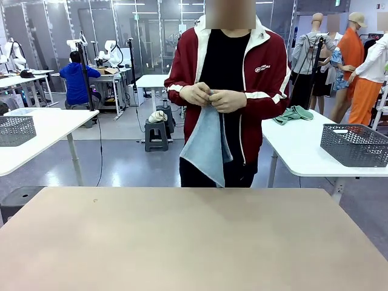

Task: Fold the towels and place them in the basket.
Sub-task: When a person lays out a Towel with hook on the table, fold it in half twice.

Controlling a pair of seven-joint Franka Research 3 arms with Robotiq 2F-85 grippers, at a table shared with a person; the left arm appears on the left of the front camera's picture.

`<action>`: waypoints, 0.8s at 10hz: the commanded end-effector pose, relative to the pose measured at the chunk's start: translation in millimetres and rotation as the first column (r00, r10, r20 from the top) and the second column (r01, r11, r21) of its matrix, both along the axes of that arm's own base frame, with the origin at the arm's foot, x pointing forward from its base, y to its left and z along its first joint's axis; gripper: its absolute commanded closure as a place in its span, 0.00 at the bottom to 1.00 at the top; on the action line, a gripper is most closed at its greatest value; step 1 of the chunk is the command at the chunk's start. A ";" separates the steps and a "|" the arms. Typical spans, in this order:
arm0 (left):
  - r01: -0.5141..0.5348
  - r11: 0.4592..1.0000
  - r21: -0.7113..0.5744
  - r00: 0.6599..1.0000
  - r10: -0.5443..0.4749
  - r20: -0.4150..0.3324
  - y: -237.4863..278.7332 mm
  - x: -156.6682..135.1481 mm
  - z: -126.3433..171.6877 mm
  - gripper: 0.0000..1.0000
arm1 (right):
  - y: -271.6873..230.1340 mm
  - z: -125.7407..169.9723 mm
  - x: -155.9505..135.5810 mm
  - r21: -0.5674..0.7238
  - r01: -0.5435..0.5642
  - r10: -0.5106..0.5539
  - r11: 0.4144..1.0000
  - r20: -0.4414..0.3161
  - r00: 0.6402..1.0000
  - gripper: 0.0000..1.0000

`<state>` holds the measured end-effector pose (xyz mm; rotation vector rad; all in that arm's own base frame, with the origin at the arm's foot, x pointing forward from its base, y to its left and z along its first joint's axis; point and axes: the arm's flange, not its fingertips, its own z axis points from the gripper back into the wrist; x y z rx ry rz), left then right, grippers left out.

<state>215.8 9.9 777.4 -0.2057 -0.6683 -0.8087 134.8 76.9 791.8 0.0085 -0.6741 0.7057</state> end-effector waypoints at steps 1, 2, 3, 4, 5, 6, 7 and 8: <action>0.006 1.000 -0.001 1.000 -0.006 0.001 -0.7 0.0 0.1 0.00 | -0.6 -0.1 -2.0 0.001 0.000 0.000 1.000 0.006 1.000 0.00; 0.006 1.000 -0.001 1.000 -0.006 0.001 -0.7 0.0 0.1 0.00 | -0.6 -0.1 -2.0 0.001 0.000 0.000 1.000 0.006 1.000 0.00; 0.006 1.000 -0.001 1.000 -0.006 0.001 -0.7 0.0 0.1 0.00 | -0.6 -0.1 -2.0 0.001 0.000 0.000 1.000 0.006 1.000 0.00; 0.006 1.000 -0.001 1.000 -0.006 0.001 -0.7 0.0 0.1 0.00 | -0.6 -0.1 -2.0 0.001 0.000 0.000 1.000 0.006 1.000 0.00; 0.006 1.000 -0.001 1.000 -0.006 0.001 -0.7 0.0 0.1 0.00 | -0.6 -0.1 -2.0 0.001 0.000 0.000 1.000 0.006 1.000 0.00; 0.006 1.000 -0.001 1.000 -0.006 0.001 -0.7 0.0 0.1 0.00 | -0.6 -0.1 -2.0 0.001 0.000 0.000 1.000 0.006 1.000 0.00; 0.006 1.000 -0.001 1.000 -0.006 0.001 -0.7 0.0 0.1 0.00 | -0.6 -0.1 -2.0 0.001 0.000 0.000 1.000 0.006 1.000 0.00; 0.006 1.000 -0.001 1.000 -0.006 0.001 -0.7 0.0 0.1 0.00 | -0.6 -0.1 -2.0 0.001 0.000 0.000 1.000 0.006 1.000 0.00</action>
